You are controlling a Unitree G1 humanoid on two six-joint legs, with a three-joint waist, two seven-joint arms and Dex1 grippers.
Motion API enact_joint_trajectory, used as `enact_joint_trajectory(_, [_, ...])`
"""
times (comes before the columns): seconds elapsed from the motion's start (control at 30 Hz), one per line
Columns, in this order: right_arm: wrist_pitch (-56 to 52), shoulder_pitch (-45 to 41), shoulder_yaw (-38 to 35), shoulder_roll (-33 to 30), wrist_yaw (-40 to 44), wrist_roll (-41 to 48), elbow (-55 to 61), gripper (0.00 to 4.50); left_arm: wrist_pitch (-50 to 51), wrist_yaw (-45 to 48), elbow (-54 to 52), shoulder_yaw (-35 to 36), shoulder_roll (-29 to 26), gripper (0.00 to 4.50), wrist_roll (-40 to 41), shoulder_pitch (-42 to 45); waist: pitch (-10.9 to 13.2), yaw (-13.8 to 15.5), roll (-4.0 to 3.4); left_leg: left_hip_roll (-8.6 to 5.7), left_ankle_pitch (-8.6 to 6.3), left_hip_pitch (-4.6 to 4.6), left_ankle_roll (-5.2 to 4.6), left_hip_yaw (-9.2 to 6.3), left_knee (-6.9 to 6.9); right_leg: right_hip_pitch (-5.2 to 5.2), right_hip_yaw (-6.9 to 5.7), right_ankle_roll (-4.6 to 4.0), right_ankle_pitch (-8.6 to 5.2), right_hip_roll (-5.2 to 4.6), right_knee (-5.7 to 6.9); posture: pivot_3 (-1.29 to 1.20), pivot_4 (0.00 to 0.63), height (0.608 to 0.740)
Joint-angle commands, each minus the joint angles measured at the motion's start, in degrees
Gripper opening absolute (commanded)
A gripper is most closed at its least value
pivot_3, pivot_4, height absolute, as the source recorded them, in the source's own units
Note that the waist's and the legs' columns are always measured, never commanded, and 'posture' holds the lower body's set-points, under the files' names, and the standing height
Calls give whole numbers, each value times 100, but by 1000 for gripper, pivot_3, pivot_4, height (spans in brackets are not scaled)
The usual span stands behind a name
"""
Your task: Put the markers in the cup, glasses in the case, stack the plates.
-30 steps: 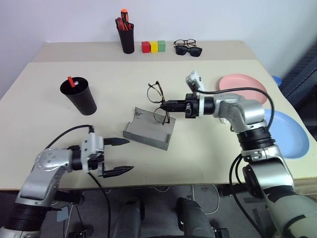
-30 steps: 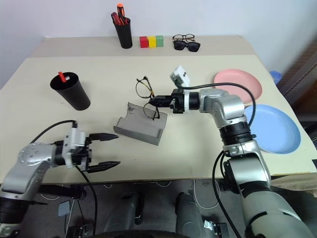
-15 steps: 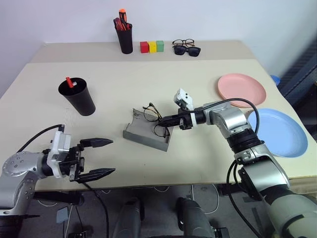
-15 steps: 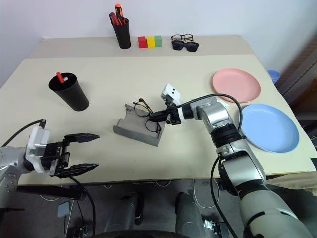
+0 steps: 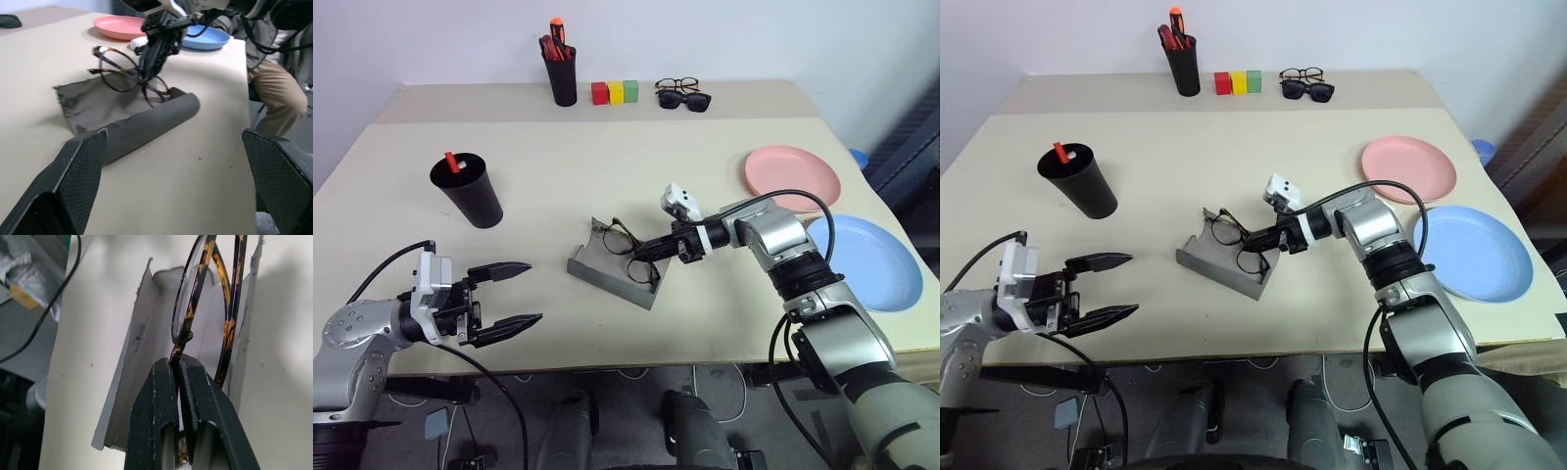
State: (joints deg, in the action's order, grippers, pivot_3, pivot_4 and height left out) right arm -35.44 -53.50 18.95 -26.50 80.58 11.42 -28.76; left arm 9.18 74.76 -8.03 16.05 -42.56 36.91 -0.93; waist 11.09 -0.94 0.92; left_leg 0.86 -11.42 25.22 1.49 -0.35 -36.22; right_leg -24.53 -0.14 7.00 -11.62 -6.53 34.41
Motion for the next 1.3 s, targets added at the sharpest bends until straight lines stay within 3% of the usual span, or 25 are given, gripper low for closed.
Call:
enact_joint_trajectory(0.03, [59, -57, 128, -236, 187, -182, 30, 99, -120, -48, -19, -5, 47, 4500, -37, 110, -1, 2, 0, 0, 0, 0, 0, 0, 0, 0, 0, 0, 0, 0, 0, 0, 150, 740])
enact_joint_trajectory(0.27, [-58, 44, 358, -370, 443, -270, 303, 99, -243, -83, 161, -38, 133, 4500, -128, 195, -2, 6, 0, 0, 0, -1, 0, 0, 0, 2, 0, 0, 0, 0, -1, 0, 150, 740])
enact_joint_trajectory(0.4, [-131, 125, 391, -423, 447, -285, 440, 1343, -289, -141, 270, -23, 158, 4500, -169, 271, -2, 10, 1, 0, 0, 0, 0, 0, -1, 2, 0, 0, 0, 0, -3, 0, 150, 740])
enact_joint_trajectory(0.57, [-203, 329, 156, -608, 243, -203, 840, 3907, -287, -464, 521, -99, 207, 4500, -352, 558, -1, 0, -1, 0, 1, -1, 1, -1, -1, 0, 0, 0, 0, 0, 4, 0, 150, 740])
enact_joint_trajectory(0.83, [-998, 1286, -1262, -1222, -764, 499, 3081, 3907, -64, -976, 995, -636, 367, 4500, -848, 1655, -3, 54, 3, -1, 2, 2, 3, -1, -3, 1, 0, 7, 4, 0, 2, 0, 150, 740])
enact_joint_trajectory(0.93, [-1617, 2041, -2130, -1379, -1334, 925, 4263, 3960, -79, -1078, 1496, -894, 541, 3736, -1077, 2333, -4, 62, 4, -1, 2, 2, 3, -2, -3, 3, -1, 17, 9, -1, 0, 0, 150, 740])
enact_joint_trajectory(1.17, [-1692, 4516, -3265, -1850, -2286, 928, 6383, 3960, -1051, -1157, 4083, -1706, 1268, 103, -2221, 4641, -7, 167, 10, -4, 2, 6, 2, -1, -15, 9, -2, 18, 10, -1, -4, 0, 150, 740])
enact_joint_trajectory(1.3, [-862, 5815, -3528, -1737, -2682, 648, 7005, 3960, -1780, -1413, 5794, -2124, 1845, 40, -2960, 5997, -9, 269, 25, -7, 0, 17, -1, -5, -29, 15, -4, 17, 8, -2, -13, 0, 150, 740])
